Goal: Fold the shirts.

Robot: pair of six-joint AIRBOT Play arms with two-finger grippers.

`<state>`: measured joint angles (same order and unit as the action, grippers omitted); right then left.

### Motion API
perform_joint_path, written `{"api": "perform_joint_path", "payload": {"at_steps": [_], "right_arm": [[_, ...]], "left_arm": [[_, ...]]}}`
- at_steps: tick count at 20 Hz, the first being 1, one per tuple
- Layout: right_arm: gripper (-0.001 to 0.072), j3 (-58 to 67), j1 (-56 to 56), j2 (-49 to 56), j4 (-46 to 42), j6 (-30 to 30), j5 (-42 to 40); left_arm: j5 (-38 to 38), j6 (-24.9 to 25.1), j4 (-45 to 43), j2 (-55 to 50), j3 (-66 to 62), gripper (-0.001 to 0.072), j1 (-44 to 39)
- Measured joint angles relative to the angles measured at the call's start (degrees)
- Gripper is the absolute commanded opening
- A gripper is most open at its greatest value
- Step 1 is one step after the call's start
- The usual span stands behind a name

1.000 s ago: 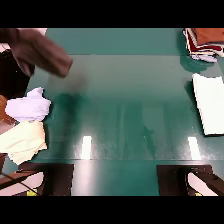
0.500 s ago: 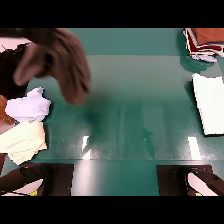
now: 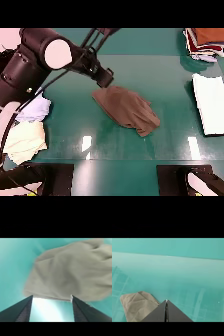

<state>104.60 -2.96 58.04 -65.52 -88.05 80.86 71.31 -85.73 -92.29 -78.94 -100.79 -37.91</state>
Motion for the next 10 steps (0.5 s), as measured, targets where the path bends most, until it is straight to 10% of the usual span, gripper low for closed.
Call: {"api": "perform_joint_path", "payload": {"at_steps": [10], "right_arm": [[0.0018, 0.0, 0.0, 0.0, 0.0, 0.02, 1.49]], "left_arm": [[-1.68, 0.24, 18.6, -18.6, 0.37, 0.0572, 19.61]]}}
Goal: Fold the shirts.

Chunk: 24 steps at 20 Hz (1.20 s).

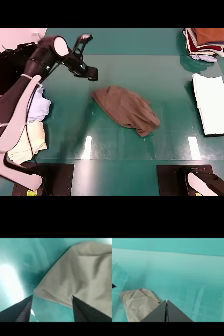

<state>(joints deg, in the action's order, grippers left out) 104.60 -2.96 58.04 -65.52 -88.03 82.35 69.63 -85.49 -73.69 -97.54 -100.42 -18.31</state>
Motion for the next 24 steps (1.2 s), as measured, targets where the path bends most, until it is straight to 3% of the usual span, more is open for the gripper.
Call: {"api": "perform_joint_path", "payload": {"at_steps": [8, 9, 10, 11, 17, 21, 22, 23, 24], "right_arm": [[0.0018, 0.0, 0.02, 0.0, -0.02, -0.02, 0.55], [0.0018, 0.0, 0.02, 0.0, -0.02, 0.0, 0.55], [0.0018, 0.0, 0.0, 0.0, -0.02, -0.02, 0.57], [0.0018, 0.0, 0.02, 0.0, -0.02, 0.0, 0.57], [0.0017, -1.81, 0.0, -0.39, -1.22, 0.0, 3.21], [0.0021, -13.35, 0.02, -3.06, -2.73, -0.02, 4.79], [0.0153, -18.18, 0.02, -4.04, -2.84, -0.04, 4.26], [0.0406, -23.61, 0.0, -4.98, -2.84, -0.22, 3.37], [0.0521, -28.89, 0.02, -5.7, -2.71, -0.35, 2.19]], "left_arm": [[2.29, 5.2, 6.88, -10.69, 0.11, 0.0569, 2.25], [2.54, 5.35, 7.21, -11.08, 0.11, 0.0403, 2.32], [2.6, 5.53, 7.54, -11.39, 0.09, 0.0173, 2.32], [2.64, 5.68, 7.61, -11.65, 0.11, 0.0025, 2.34], [4.83, 5.42, 5.14, -9.81, -0.63, 0.0026, 2.43], [5.09, 4.98, -1.97, -2.38, -0.87, 0.0026, 2.43], [5.35, 4.94, -3.48, -0.11, -0.9, 0.0027, 2.43], [5.6, 4.83, -4.61, 1.9, -0.92, 0.0027, 2.43], [5.86, 4.81, -5.55, 4.0, -0.92, 0.0027, 2.43]]}}
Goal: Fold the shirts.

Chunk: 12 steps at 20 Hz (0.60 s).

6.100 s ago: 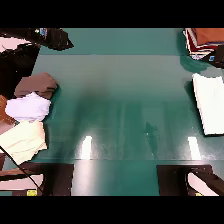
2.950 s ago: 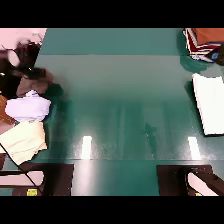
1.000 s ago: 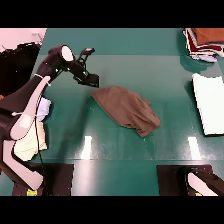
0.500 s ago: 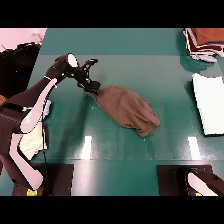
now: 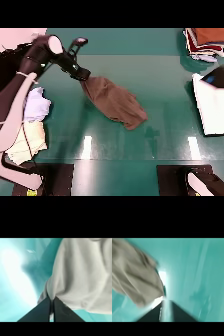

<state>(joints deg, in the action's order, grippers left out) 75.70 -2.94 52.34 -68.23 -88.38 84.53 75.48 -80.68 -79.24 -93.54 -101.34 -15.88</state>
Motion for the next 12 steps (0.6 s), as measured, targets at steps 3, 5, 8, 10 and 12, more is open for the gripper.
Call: {"api": "perform_joint_path", "payload": {"at_steps": [3, 5, 8, 10, 12], "right_arm": [[0.0511, -17.09, -0.09, -0.55, 4.79, -0.04, -6.1], [0.0509, -26.34, -0.87, 1.36, 10.99, 2.19, -11.74], [0.0509, -34.42, -3.98, 6.97, 19.87, 6.29, -20.57], [0.0509, -36.24, -6.99, 12.0, 24.72, 8.92, -25.57], [0.0509, -35.63, -10.1, 17.18, 28.04, 10.8, -29.07]], "left_arm": [[0.74, -0.17, -1.33, 4.61, -0.02, 0.0027, 0.0], [1.2, -0.26, -1.44, 6.34, 0.0, 0.0026, 0.0], [1.33, -0.9, -1.36, 7.43, 0.04, 0.0027, 0.0], [1.46, -1.36, -1.29, 7.74, 0.07, 0.0027, 0.0], [1.51, -1.55, -1.2, 7.91, 0.09, 0.0027, 0.0]]}}
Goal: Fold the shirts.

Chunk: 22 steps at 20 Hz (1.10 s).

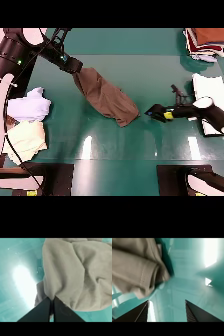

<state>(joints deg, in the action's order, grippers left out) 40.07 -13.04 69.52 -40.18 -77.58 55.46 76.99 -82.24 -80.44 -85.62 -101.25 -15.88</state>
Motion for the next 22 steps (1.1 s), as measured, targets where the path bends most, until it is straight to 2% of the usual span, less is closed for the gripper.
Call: {"api": "perform_joint_path", "payload": {"at_steps": [3, 4, 7, 8, 14, 22], "right_arm": [[0.0509, 3.91, -4.07, 7.21, 2.71, 1.55, -2.62], [0.0488, 5.46, -5.09, 9.18, 3.06, 1.81, -3.15], [0.0178, 10.4, -7.98, 13.94, 3.8, 2.4, -3.3], [0.0026, 12.02, -8.79, 14.82, 4.09, 2.91, -3.32], [0.0017, 20.72, -8.63, 12.2, 2.25, 5.14, -1.49], [0.0016, 38.05, 0.55, -8.61, -1.42, 5.53, 6.4]], "left_arm": [[0.0, -0.2, 0.04, 0.11, 0.0, 0.0027, 0.0], [0.0, -0.22, 0.07, 0.13, 0.0, 0.0027, 0.0], [0.0, -0.26, 0.09, 0.13, 0.0, 0.0027, 0.0], [0.0, -0.28, 0.09, 0.13, 0.0, 0.0026, 0.0], [-1.33, -1.29, -1.53, 4.81, -0.09, 0.0026, 0.0], [-8.33, -2.95, -4.09, 29.75, -0.2, 0.0026, 0.02]]}}
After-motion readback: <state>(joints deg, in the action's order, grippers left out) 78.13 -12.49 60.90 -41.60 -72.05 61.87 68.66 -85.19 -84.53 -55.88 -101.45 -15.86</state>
